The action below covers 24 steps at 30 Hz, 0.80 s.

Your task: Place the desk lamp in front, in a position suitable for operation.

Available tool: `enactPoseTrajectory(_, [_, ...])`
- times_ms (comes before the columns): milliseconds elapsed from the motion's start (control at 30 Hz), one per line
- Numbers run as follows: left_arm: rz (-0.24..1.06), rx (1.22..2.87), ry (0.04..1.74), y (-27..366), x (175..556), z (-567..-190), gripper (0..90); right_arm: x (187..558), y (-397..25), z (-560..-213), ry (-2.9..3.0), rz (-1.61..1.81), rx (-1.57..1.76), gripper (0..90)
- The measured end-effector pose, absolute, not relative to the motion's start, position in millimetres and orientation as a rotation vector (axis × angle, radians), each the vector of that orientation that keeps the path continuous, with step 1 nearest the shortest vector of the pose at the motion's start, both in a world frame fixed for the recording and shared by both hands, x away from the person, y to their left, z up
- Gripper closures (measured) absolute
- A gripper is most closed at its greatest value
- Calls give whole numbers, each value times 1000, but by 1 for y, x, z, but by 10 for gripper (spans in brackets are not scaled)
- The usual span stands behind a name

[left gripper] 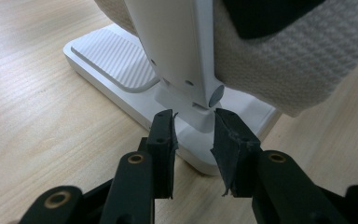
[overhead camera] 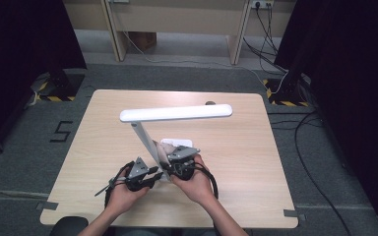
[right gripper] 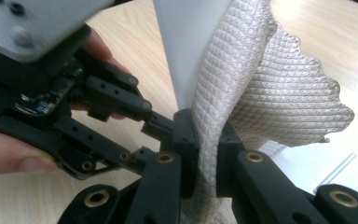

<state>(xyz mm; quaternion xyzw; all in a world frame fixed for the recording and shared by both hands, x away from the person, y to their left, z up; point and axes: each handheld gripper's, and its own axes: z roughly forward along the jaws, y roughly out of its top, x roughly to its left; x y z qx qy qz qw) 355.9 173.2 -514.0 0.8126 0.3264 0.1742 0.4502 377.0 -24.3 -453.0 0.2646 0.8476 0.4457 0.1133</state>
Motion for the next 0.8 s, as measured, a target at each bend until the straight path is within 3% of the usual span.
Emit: enactPoseTrajectory(800, [442,2026,812,174,355,-511,671,384,-30,-475,2529,1216,848,840])
